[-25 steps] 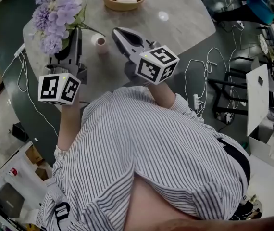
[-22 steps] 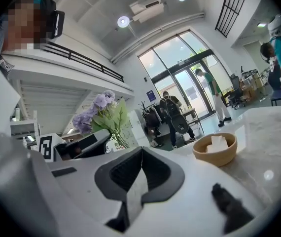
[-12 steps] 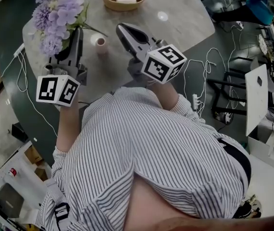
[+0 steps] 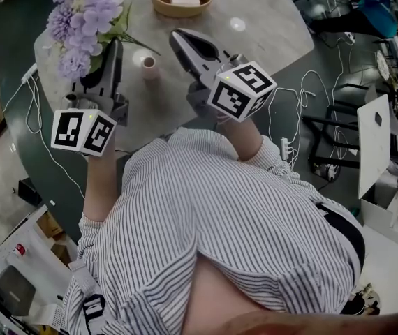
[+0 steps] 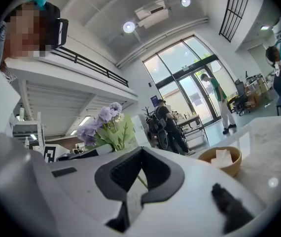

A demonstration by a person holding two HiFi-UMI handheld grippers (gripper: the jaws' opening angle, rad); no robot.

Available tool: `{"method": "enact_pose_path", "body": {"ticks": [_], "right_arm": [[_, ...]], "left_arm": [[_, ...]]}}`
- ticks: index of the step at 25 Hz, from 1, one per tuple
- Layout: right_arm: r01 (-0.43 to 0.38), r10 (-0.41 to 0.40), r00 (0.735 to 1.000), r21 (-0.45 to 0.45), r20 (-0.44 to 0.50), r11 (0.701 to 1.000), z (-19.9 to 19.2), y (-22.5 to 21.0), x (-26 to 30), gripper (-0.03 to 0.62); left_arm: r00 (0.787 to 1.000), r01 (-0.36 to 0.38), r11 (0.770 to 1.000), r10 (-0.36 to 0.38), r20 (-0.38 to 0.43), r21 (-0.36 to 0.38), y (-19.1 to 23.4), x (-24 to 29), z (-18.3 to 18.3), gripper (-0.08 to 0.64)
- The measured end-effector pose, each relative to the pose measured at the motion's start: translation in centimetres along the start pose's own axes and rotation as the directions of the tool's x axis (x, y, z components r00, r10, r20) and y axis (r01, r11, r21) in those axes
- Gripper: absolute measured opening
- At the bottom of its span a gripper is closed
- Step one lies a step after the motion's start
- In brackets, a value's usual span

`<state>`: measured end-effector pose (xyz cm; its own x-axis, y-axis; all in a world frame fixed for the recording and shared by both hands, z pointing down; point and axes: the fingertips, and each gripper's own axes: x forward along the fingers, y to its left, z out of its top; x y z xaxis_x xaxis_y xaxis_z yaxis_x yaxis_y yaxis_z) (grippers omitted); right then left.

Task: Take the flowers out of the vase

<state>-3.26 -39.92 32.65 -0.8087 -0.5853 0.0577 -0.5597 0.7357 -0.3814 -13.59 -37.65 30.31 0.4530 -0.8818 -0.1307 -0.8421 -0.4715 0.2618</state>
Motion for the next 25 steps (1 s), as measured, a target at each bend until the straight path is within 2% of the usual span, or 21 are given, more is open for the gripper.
{"method": "enact_pose_path", "body": {"ticks": [5,20,25], "right_arm": [[-0.010,0.010,1.000,-0.015,0.005,1.000,0.6,0.5,0.4,0.015],[-0.014,0.016,0.999,-0.050,0.032,0.999,1.5,1.7,1.0,0.015],[-0.028,0.029,1.000,-0.079,0.008,0.997,1.4,2.2,1.3,0.015]], "left_arm": [[0.999,0.037,0.999,-0.037,-0.014,0.033,-0.2,-0.2,0.4,0.038],[0.998,0.051,0.999,-0.051,-0.037,-0.013,-0.4,-0.3,0.1,0.038],[0.998,0.059,0.998,-0.059,-0.038,-0.008,-0.3,-0.3,0.2,0.038]]}}
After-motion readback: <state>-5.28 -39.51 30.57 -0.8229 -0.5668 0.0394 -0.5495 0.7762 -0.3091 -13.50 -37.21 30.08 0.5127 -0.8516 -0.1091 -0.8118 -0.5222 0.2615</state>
